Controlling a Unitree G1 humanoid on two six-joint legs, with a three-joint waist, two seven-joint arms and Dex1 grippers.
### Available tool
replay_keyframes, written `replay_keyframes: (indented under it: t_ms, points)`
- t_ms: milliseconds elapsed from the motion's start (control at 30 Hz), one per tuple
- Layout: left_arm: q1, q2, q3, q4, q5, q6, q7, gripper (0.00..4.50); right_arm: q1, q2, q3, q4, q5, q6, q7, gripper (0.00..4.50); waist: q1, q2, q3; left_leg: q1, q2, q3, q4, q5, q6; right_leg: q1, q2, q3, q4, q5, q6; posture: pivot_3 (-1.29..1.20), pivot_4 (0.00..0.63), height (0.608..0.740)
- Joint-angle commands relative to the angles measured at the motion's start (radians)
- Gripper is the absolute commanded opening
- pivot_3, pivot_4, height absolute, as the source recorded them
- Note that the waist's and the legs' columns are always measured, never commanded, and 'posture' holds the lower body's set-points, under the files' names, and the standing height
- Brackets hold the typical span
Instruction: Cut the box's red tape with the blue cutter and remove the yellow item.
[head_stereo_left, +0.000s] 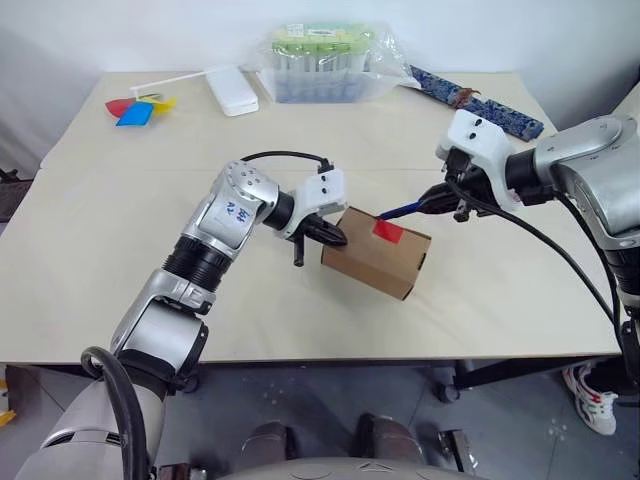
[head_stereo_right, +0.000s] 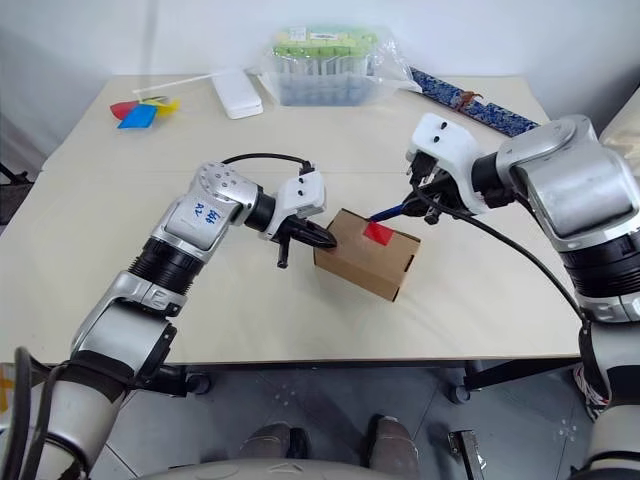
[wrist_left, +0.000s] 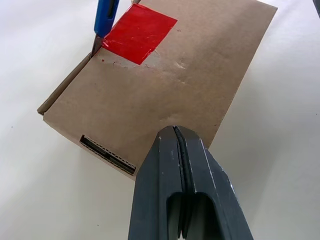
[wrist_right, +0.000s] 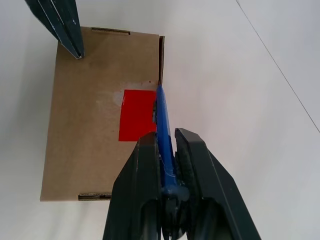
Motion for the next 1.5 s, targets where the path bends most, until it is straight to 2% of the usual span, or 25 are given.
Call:
replay_keyframes:
  t_ms: [33,400,767,1300,1500]
  points:
    - [0.041,-0.003,-0.066,0.007,0.05,0.036,-0.001,0.0,-0.022,-0.039,0.015,-0.008,-0.043,-0.001,0.032,0.16,0.0,0.0,0.0,0.0,0.0,0.0,0.0,0.0,0.0,0.0,0.0,0.0,0.0,0.0,0.0,0.0,0.15,0.74]
    - [0.043,-0.016,-0.078,0.012,0.069,0.058,0.034,0.0,-0.058,-0.026,0.029,0.04,-0.104,-0.017,0.07,0.16,0.007,0.0,0.0,0.0,0.0,0.0,0.001,0.0,0.0,0.001,0.0,0.0,0.0,0.0,0.0,0.0,0.15,0.74]
    - [0.011,-0.038,-0.08,0.084,0.085,0.038,0.064,0.0,-0.121,-0.002,0.042,0.043,-0.08,0.132,0.09,0.16,0.018,0.0,0.0,0.001,0.0,0.0,0.003,0.0,0.0,0.001,0.0,0.001,0.001,0.0,0.0,0.0,0.15,0.74]
    - [-0.001,-0.062,-0.084,0.119,0.098,0.033,0.08,0.0,-0.083,-0.086,0.143,0.082,-0.184,0.0,0.175,0.16,0.021,0.0,-0.001,0.001,0.0,-0.001,0.004,0.0,0.001,0.003,-0.001,0.001,0.001,0.0,0.0,0.0,0.15,0.74]
    - [0.004,-0.065,-0.087,0.117,0.102,0.035,0.091,0.0,-0.098,-0.069,0.16,0.076,-0.185,0.076,0.193,0.16,0.021,0.0,-0.001,0.001,0.0,-0.001,0.005,0.0,0.001,0.003,-0.001,0.001,0.001,0.0,0.0,0.0,0.15,0.74]
